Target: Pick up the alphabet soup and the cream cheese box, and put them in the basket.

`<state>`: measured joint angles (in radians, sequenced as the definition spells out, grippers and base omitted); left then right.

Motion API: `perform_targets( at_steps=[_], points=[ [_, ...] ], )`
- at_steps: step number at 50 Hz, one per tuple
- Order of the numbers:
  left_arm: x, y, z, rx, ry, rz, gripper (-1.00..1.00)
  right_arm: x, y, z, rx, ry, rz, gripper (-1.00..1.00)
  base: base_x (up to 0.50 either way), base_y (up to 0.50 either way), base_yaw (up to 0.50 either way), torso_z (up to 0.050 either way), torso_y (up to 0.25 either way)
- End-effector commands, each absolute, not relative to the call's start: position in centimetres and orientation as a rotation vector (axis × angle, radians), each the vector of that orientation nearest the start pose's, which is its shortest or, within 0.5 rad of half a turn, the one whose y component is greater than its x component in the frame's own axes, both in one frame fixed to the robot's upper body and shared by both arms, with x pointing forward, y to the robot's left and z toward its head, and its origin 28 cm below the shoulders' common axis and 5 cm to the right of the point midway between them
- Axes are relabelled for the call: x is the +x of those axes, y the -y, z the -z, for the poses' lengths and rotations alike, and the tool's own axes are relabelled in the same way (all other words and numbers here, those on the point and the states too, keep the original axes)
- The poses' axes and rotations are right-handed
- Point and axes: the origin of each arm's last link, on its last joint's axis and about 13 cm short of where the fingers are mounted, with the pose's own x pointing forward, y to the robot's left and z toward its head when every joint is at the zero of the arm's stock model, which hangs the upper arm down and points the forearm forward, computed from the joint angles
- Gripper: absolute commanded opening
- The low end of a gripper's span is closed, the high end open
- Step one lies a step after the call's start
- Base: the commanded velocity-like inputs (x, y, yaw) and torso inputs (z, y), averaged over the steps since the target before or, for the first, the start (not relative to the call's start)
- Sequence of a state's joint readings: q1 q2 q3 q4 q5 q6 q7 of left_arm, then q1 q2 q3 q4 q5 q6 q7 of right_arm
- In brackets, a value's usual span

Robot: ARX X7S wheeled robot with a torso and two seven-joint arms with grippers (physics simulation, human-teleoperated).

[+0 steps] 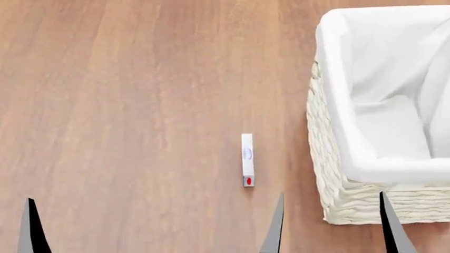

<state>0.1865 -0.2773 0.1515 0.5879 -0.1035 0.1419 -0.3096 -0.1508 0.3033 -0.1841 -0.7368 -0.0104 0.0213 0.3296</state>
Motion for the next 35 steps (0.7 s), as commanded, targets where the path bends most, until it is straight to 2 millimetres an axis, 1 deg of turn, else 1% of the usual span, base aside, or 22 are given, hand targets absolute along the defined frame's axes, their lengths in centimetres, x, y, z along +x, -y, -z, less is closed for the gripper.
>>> perform_targets(
  at_steps=[1, 15, 26, 35],
  points=[
    [16.14, -21.32, -10.88, 0.002, 0.507, -0.032, 1.0, 15.81, 10.02, -13.27, -0.12, 0.555, 0.028, 1.0, 0.0, 0.0, 0.0, 0.0, -0.193],
    [16.17, -21.35, -10.79, -0.003, 0.509, -0.033, 1.0, 15.85, 9.98, -13.19, -0.126, 0.552, 0.029, 1.0, 0.0, 0.0, 0.0, 0.0, -0.187],
    [16.1, -21.31, -10.75, -0.011, 0.521, -0.028, 1.0, 15.84, 10.0, -13.14, -0.121, 0.541, 0.015, 1.0, 0.0, 0.0, 0.0, 0.0, -0.013],
    [16.07, -21.28, -10.74, -0.014, 0.518, -0.027, 1.0, 15.81, 9.97, -13.13, -0.117, 0.542, 0.013, 1.0, 0.0, 0.0, -0.22, 0.0, 0.0]
  ],
)
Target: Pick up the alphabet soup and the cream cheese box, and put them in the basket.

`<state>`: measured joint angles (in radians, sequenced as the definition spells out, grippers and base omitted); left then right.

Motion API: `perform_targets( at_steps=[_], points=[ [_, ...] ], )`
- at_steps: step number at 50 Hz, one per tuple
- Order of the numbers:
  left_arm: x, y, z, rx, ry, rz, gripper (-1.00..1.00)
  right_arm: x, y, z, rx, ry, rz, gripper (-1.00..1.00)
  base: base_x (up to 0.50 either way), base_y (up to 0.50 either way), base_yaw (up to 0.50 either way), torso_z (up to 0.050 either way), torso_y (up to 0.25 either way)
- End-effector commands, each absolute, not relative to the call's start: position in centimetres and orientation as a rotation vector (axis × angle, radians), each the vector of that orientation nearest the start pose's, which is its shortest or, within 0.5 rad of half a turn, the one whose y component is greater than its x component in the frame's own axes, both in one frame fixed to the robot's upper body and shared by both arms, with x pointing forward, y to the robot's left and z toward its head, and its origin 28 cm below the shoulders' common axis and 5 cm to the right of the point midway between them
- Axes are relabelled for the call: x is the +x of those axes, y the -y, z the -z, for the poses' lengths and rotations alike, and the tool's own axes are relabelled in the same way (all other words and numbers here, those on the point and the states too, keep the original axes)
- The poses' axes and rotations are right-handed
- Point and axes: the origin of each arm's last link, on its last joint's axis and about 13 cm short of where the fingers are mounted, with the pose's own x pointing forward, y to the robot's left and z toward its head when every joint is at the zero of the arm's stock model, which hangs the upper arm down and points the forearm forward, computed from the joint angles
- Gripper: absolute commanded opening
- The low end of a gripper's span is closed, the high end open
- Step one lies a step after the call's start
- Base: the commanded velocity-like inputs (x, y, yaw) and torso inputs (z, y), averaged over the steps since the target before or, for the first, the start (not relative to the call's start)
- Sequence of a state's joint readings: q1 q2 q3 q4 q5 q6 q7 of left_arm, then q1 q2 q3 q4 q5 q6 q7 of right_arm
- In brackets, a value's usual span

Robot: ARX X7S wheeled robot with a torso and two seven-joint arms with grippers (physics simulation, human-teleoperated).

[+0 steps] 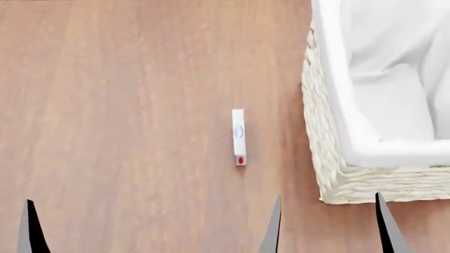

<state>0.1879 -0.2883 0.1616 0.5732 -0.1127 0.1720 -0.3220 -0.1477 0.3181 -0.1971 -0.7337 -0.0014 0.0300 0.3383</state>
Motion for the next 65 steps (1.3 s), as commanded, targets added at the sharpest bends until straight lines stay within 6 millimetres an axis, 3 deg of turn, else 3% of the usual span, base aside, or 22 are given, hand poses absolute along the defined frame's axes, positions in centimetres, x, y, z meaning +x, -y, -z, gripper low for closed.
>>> perform_targets(
  at_steps=[1, 65],
  points=[
    [16.05, -21.28, -10.74, -0.015, 0.518, -0.026, 1.0, 15.86, 9.97, -13.07, -0.118, 0.538, 0.013, 1.0, 0.0, 0.0, -0.27, 0.0, 0.0],
    [16.03, -21.29, -10.64, -0.023, 0.51, -0.024, 1.0, 15.83, 10.05, -12.84, -0.127, 0.528, 0.014, 1.0, 0.0, 0.0, -0.29, 0.0, 0.0]
  ],
)
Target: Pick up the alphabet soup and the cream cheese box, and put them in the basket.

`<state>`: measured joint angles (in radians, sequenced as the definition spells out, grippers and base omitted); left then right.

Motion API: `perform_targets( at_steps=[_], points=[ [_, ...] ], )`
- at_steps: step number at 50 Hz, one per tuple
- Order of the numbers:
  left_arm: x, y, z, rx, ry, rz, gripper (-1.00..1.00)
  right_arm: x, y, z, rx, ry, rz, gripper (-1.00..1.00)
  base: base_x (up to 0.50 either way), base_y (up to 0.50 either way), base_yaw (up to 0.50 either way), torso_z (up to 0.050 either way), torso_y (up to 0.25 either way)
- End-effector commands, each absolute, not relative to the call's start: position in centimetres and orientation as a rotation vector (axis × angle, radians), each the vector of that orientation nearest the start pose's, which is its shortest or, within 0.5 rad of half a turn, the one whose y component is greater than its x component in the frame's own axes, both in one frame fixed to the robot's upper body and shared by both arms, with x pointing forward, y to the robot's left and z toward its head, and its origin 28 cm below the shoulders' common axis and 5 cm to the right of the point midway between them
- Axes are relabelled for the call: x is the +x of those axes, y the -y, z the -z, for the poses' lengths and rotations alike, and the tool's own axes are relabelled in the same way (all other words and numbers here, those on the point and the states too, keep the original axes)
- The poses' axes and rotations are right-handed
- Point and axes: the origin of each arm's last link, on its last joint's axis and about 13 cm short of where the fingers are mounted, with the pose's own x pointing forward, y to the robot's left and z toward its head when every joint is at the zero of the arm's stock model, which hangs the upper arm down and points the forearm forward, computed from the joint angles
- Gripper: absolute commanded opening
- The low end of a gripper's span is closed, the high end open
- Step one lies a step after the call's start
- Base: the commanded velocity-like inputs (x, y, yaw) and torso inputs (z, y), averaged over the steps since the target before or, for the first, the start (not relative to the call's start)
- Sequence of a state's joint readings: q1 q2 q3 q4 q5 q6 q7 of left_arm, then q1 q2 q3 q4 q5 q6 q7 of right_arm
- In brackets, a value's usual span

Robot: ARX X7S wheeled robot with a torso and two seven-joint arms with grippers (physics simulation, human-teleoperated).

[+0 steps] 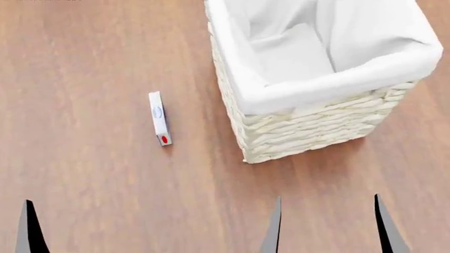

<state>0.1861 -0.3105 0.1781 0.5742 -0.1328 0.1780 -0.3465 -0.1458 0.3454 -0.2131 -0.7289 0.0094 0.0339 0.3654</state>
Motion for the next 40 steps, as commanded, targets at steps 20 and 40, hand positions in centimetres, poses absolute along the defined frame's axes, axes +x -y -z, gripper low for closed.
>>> perform_targets(
  at_steps=[20, 40],
  points=[
    [16.1, -21.1, -10.5, -0.022, 0.512, -0.02, 1.0, 15.8, 10.2, -12.9, -0.126, 0.528, 0.018, 1.0, 0.0, 0.0, -0.29, 0.0, 0.0],
    [16.3, -21.1, -10.2, -0.021, 0.503, -0.023, 1.0, 14.3, 10.5, -13.6, -0.144, 0.494, 0.064, 1.0, 0.0, 0.0, -0.05, 0.0, 0.0]
  ],
)
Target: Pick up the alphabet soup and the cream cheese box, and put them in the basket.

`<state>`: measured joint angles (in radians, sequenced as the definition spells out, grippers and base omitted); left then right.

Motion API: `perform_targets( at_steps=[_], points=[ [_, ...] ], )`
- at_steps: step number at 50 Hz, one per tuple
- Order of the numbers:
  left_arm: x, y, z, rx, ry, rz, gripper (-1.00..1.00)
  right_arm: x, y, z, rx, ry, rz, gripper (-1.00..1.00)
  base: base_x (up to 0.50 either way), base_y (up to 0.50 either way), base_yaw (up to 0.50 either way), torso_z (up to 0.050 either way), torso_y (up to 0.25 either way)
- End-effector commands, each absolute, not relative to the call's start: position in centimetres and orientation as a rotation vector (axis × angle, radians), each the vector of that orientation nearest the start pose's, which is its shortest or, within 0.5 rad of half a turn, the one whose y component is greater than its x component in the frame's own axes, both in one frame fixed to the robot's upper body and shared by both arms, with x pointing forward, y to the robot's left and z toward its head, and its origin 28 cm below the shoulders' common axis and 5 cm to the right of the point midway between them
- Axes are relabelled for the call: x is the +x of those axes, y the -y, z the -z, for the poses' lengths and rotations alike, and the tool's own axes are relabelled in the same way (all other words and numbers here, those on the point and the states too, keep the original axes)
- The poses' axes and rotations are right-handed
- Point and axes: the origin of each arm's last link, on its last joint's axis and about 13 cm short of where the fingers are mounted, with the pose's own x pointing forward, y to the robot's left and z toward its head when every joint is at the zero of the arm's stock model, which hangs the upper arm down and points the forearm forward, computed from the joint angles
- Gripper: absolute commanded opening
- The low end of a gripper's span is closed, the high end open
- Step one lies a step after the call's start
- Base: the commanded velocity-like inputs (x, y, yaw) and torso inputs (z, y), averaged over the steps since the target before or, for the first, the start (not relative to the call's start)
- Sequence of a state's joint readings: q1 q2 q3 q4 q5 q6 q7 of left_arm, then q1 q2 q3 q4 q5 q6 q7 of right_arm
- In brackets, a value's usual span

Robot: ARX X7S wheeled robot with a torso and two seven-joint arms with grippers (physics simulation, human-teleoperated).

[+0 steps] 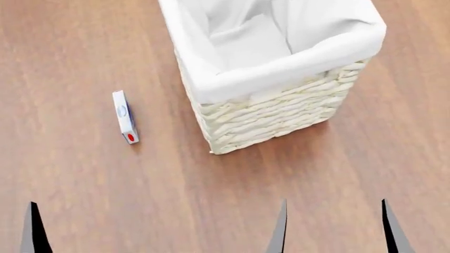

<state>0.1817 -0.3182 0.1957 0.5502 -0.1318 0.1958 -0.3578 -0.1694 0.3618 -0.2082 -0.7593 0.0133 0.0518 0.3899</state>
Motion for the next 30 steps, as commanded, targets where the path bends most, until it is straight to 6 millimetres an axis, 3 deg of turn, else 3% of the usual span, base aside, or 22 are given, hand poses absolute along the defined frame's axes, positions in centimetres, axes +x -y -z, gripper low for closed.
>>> perform_targets(
  at_steps=[1, 5, 14, 24, 30],
  points=[
    [16.3, -21.1, -10.2, -0.023, 0.503, -0.023, 1.0, 14.1, 10.4, -13.6, -0.155, 0.491, 0.067, 1.0, 0.0, 0.0, 0.0, 0.0, 0.0],
    [16.5, -21.1, -10.0, -0.017, 0.494, -0.023, 1.0, 13.0, 10.6, -14.4, -0.229, 0.466, 0.078, 1.0, 0.0, 0.0, 0.0, 0.0, 0.0],
    [16.6, -21.1, -9.9, -0.016, 0.484, -0.015, 1.0, 11.0, 10.5, -14.2, -0.208, 0.328, 0.055, 1.0, 0.0, 0.0, 0.0, 0.0, 0.0],
    [17.0, -21.0, -9.3, -0.011, 0.475, -0.013, 1.0, 10.0, 10.4, -14.6, -0.113, 0.183, 0.009, 1.0, 0.0, 0.0, 0.0, 0.0, 0.0],
    [17.0, -21.0, -9.0, -0.013, 0.467, -0.015, 1.0, 9.4, 10.2, -13.8, -0.055, 0.085, -0.041, 1.0, 0.0, 0.0, 0.0, 0.0, 0.0]
  ],
)
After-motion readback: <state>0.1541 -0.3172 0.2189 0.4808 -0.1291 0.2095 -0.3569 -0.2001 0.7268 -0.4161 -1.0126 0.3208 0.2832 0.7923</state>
